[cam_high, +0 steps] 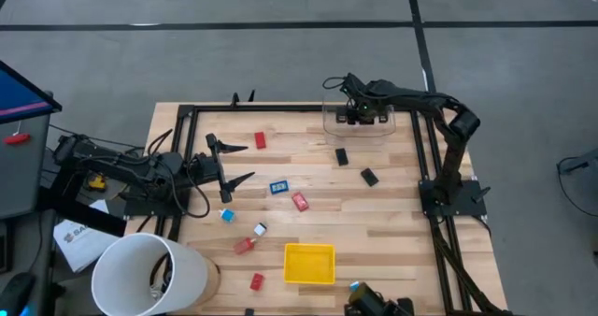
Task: Pick & Place Office items
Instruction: Put the pink charger adapter into the transparent bin
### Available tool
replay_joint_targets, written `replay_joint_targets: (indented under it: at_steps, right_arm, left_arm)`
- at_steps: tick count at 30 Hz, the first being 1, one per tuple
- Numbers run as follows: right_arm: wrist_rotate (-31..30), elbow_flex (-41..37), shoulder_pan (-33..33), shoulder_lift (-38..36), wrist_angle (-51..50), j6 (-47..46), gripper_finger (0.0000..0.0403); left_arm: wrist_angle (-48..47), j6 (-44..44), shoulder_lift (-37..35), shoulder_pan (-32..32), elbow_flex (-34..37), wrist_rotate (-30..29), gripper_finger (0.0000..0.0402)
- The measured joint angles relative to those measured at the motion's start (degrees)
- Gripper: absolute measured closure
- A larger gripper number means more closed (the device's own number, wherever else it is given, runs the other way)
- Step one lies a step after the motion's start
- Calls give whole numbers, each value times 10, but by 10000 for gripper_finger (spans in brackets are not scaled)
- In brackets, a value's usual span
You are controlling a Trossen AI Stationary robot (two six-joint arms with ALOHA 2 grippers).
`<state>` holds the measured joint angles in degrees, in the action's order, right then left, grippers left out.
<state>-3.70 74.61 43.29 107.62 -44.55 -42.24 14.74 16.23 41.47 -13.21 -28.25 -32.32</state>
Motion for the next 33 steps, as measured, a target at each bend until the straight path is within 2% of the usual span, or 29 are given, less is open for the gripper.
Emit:
replay_joint_targets:
  at_steps: [16, 26, 33]
  right_arm:
    - [6, 0, 16, 50, 38, 24, 283]
    - [-24, 0, 14, 50, 72, 37, 282]
    - [-26, 0, 14, 50, 78, 34, 157]
  left_arm:
    - [0, 4, 0, 0, 0, 0, 73]
    - [-1, 4, 0, 0, 0, 0, 73]
    - [-4, 4, 0, 0, 0, 0, 73]
